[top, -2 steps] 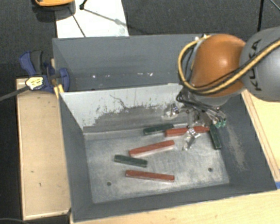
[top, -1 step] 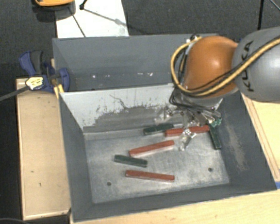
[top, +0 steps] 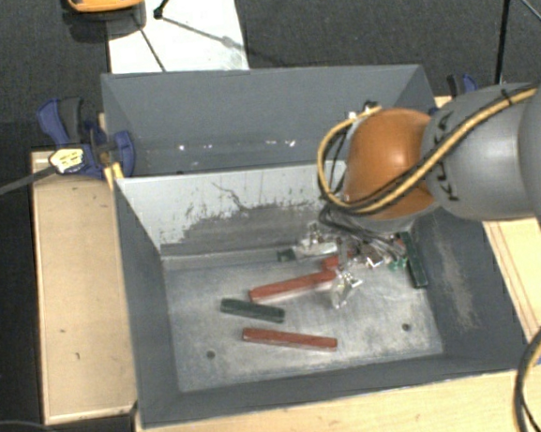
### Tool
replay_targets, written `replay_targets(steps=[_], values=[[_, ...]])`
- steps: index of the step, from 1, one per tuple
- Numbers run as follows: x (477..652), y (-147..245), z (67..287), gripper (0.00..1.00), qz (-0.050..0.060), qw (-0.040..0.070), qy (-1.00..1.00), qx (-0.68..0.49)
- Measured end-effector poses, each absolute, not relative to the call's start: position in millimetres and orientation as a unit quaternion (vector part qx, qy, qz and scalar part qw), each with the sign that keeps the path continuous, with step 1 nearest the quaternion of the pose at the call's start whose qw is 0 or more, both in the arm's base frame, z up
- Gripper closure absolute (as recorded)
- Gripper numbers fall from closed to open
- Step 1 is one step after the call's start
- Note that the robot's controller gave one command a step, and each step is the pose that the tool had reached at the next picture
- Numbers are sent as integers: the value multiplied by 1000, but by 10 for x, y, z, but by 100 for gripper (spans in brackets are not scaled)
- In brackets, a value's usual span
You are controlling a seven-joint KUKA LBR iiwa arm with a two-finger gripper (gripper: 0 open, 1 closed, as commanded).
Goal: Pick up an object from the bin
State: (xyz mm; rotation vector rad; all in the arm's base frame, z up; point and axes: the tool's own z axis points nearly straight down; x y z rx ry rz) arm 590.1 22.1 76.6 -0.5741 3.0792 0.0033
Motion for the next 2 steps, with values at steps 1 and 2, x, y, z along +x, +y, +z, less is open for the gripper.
replay_targets(steps=[1, 2], values=[[5885, 220, 812, 100, 0, 3, 983, -183], [5885, 220, 812, 100, 0, 3, 983, -183]])
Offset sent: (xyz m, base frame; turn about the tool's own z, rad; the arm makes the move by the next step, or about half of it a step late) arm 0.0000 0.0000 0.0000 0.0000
